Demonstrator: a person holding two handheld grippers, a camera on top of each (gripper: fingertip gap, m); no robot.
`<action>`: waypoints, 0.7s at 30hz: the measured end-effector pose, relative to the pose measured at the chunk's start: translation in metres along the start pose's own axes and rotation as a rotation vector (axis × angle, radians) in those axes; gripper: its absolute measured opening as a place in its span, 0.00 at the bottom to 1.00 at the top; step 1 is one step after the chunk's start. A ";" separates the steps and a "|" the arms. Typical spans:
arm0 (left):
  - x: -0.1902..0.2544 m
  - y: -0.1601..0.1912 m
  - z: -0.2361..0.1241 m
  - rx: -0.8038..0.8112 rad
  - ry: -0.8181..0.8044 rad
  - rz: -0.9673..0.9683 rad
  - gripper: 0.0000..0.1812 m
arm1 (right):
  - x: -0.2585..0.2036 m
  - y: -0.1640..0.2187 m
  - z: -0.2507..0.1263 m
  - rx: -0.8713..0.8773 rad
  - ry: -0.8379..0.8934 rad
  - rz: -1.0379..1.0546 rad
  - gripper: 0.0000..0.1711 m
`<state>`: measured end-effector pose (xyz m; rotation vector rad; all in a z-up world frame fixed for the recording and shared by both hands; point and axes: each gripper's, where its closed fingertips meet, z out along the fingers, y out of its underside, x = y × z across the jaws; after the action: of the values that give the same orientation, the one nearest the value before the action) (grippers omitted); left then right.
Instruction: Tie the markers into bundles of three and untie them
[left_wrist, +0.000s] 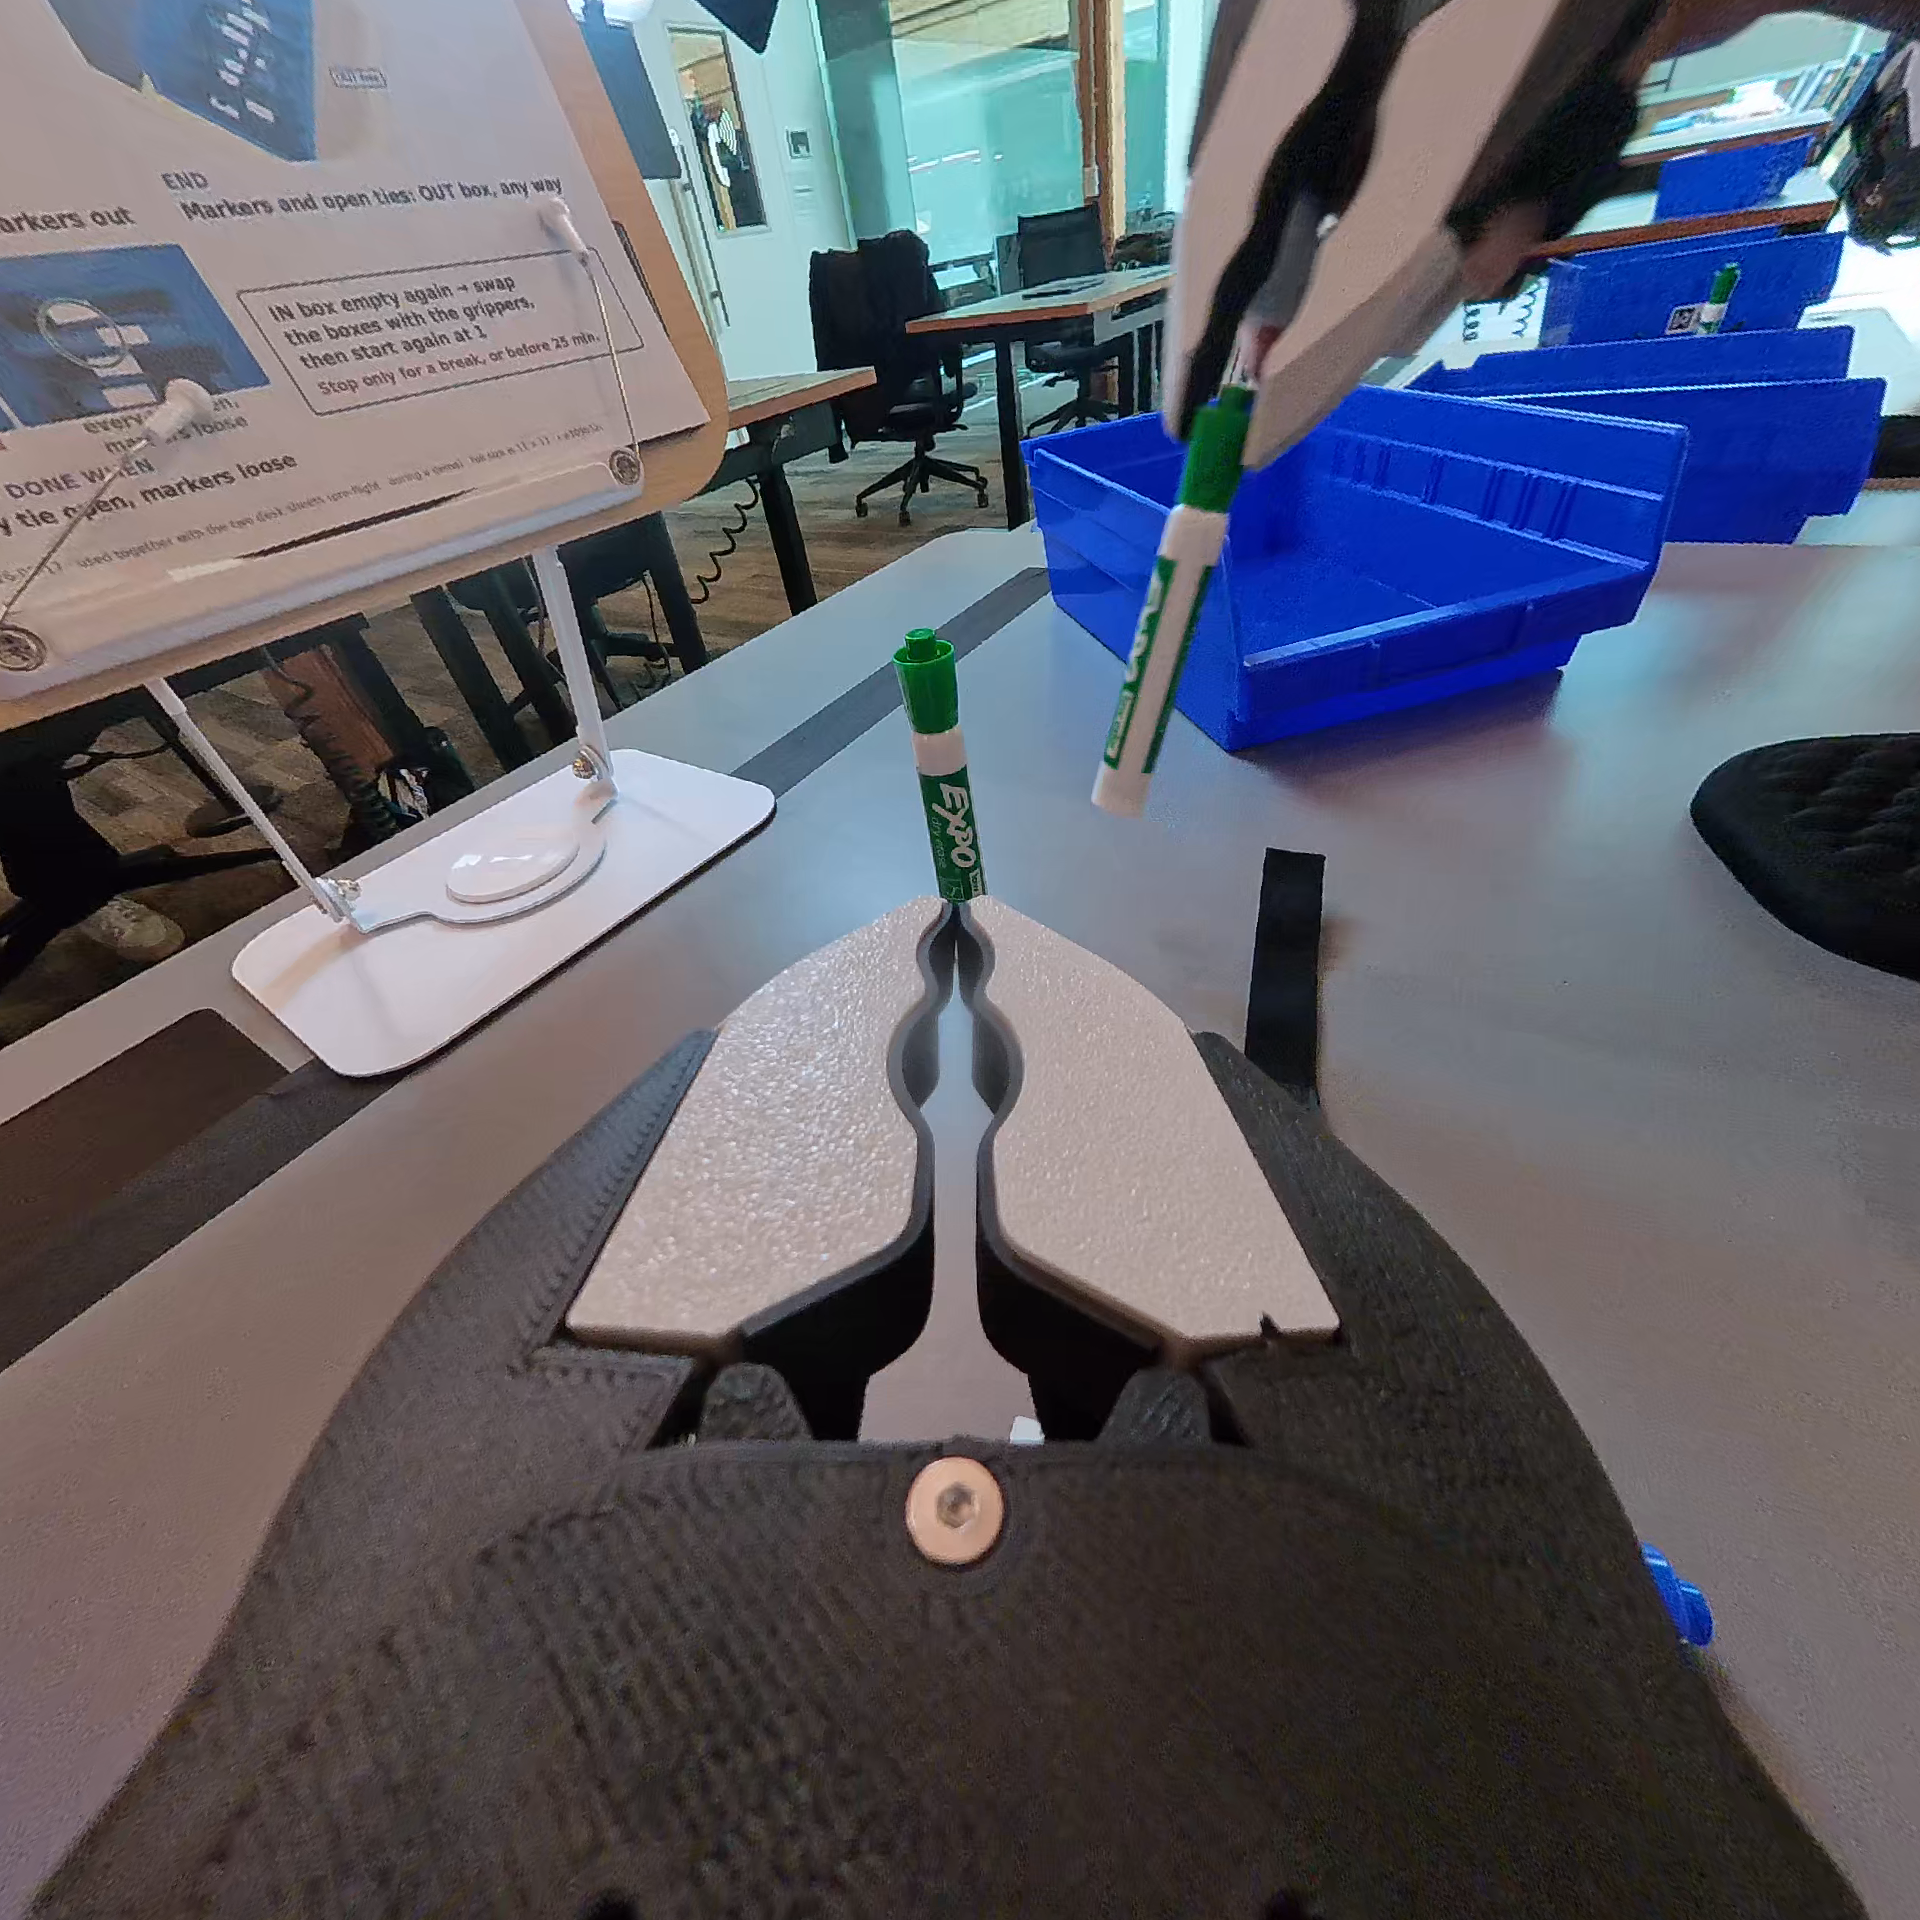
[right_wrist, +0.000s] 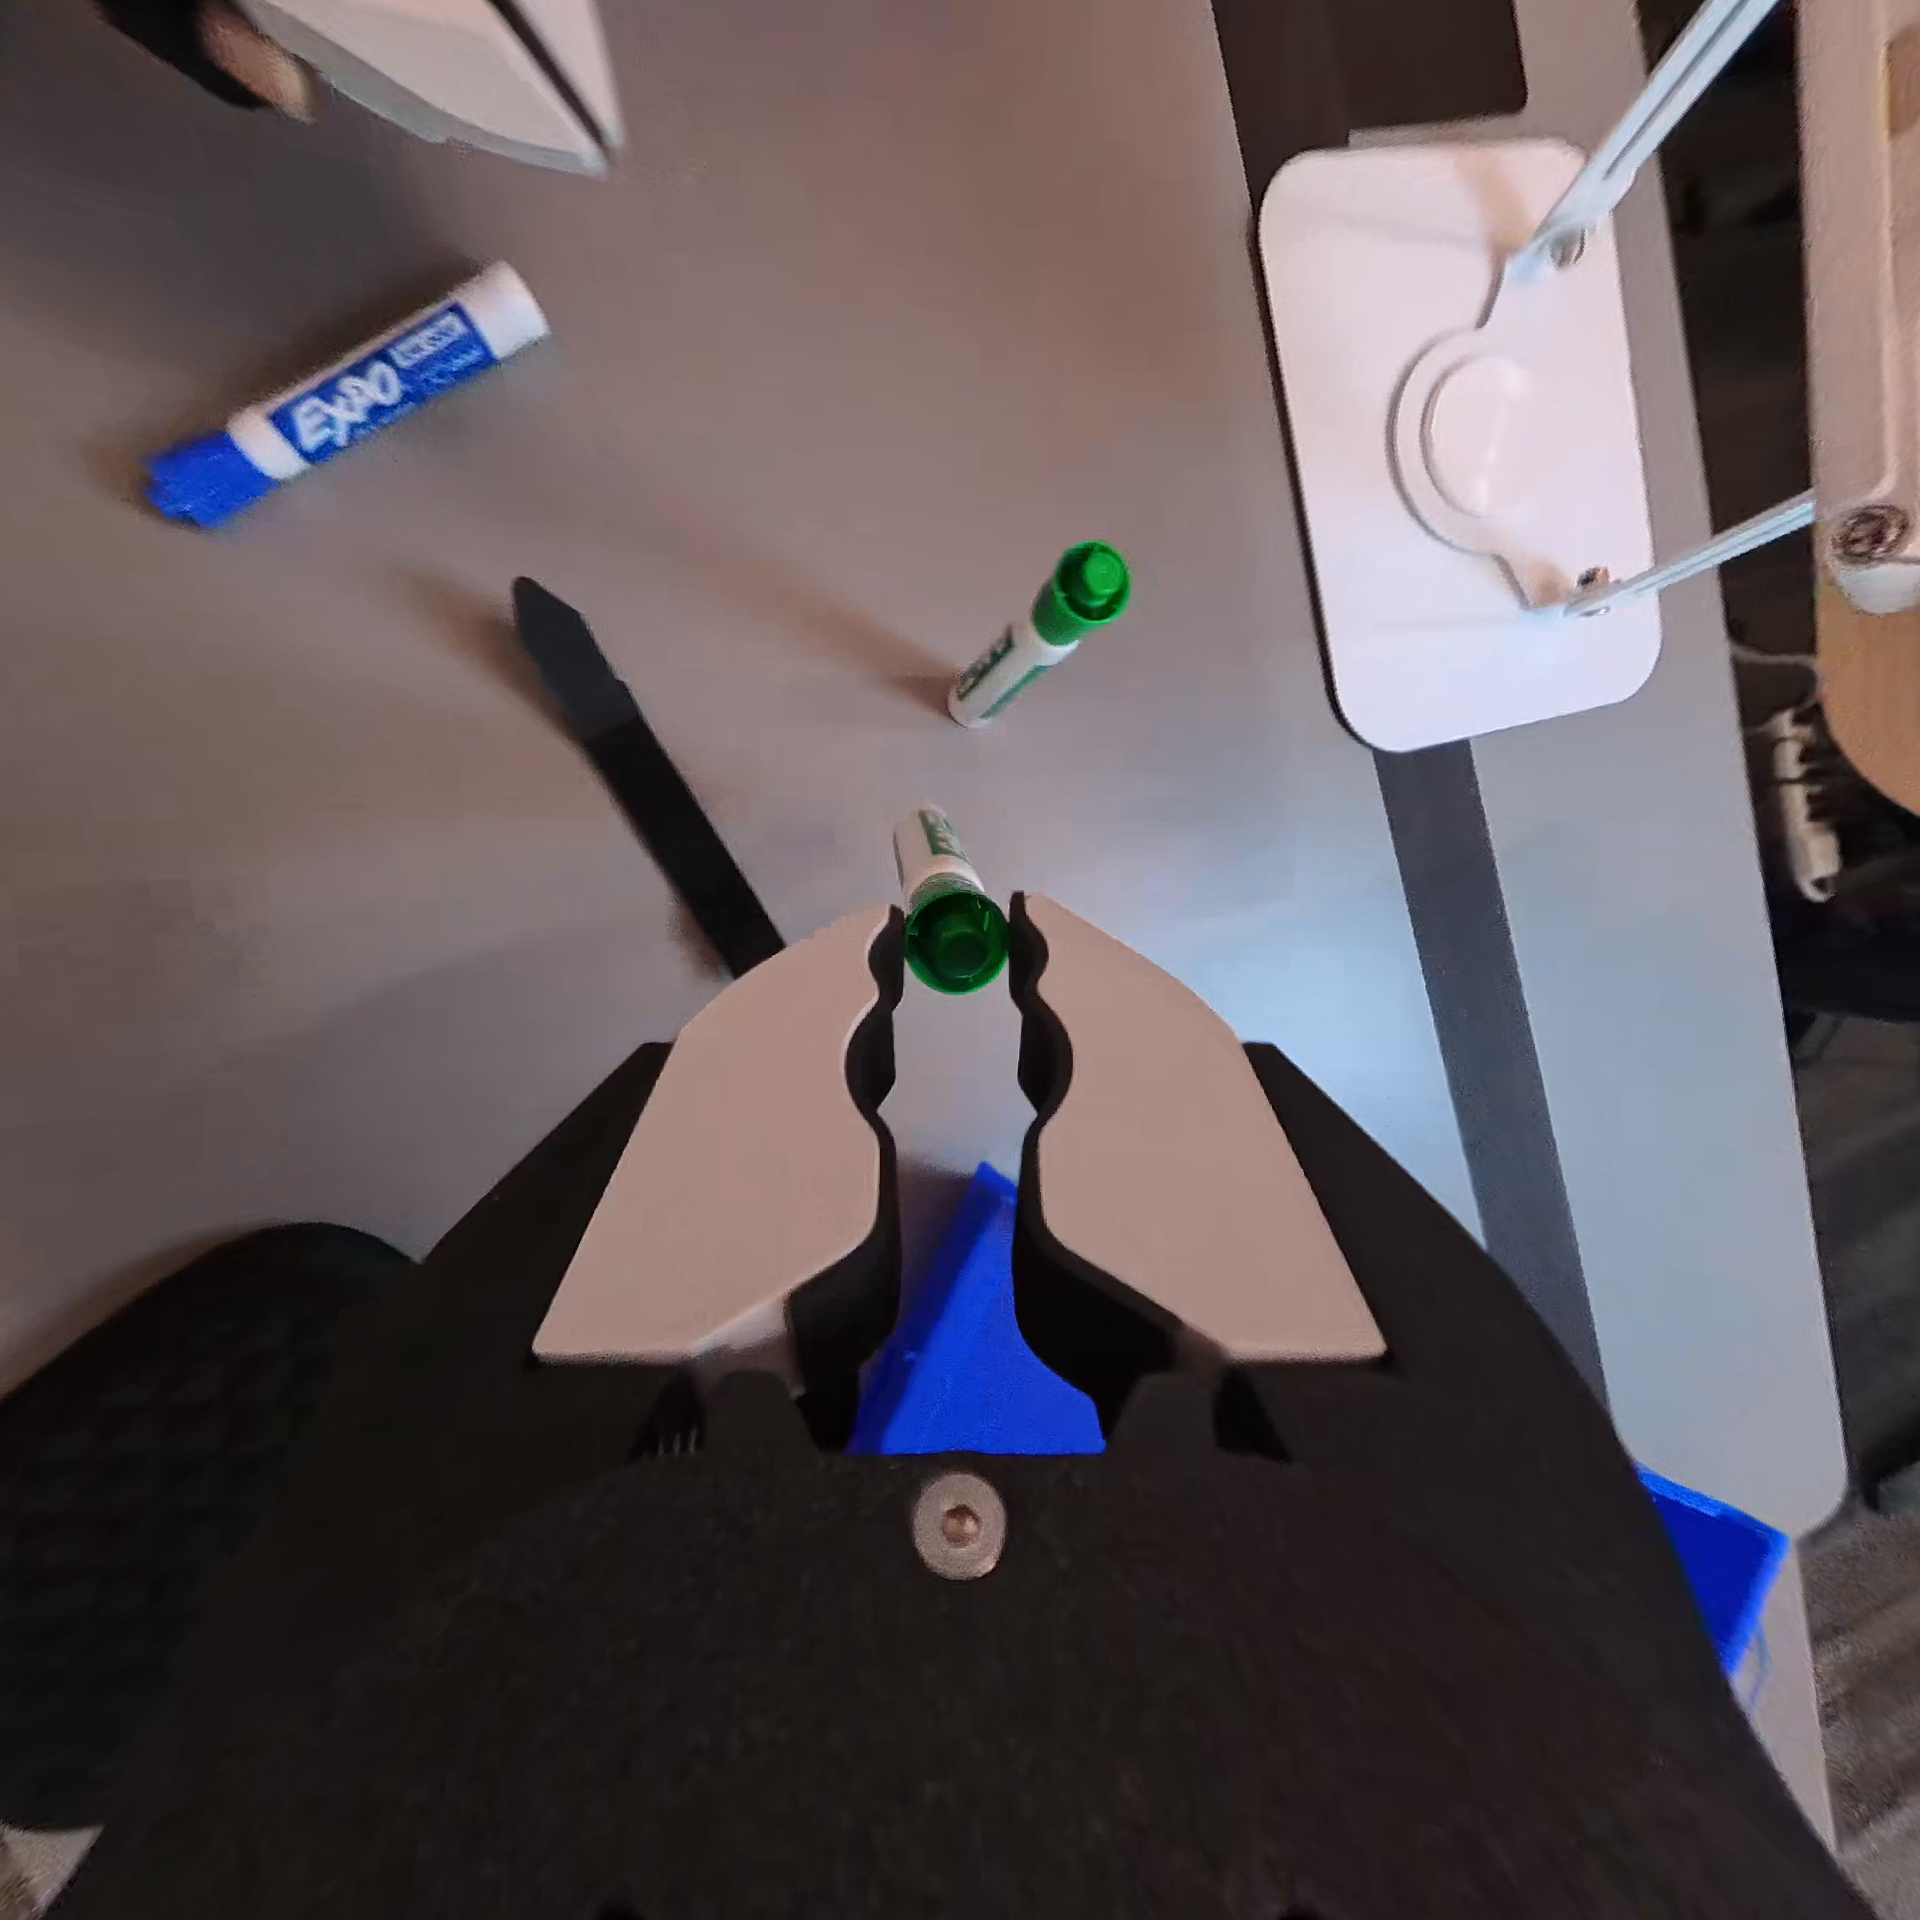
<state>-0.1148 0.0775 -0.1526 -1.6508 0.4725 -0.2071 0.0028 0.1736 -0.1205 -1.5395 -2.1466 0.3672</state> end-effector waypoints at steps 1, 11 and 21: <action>0.000 0.000 0.000 -0.002 0.000 0.002 0.00 | 0.005 0.000 0.007 -0.031 -0.020 0.009 0.11; 0.003 0.005 0.003 -0.020 0.017 0.013 0.00 | 0.035 -0.004 0.061 -0.144 -0.075 0.022 0.11; 0.000 0.008 0.005 -0.029 0.025 0.005 0.00 | 0.036 -0.015 0.070 -0.139 -0.104 -0.001 0.11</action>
<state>-0.1138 0.0811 -0.1609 -1.6767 0.5005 -0.2186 -0.0550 0.2061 -0.1652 -1.6280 -2.2955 0.3093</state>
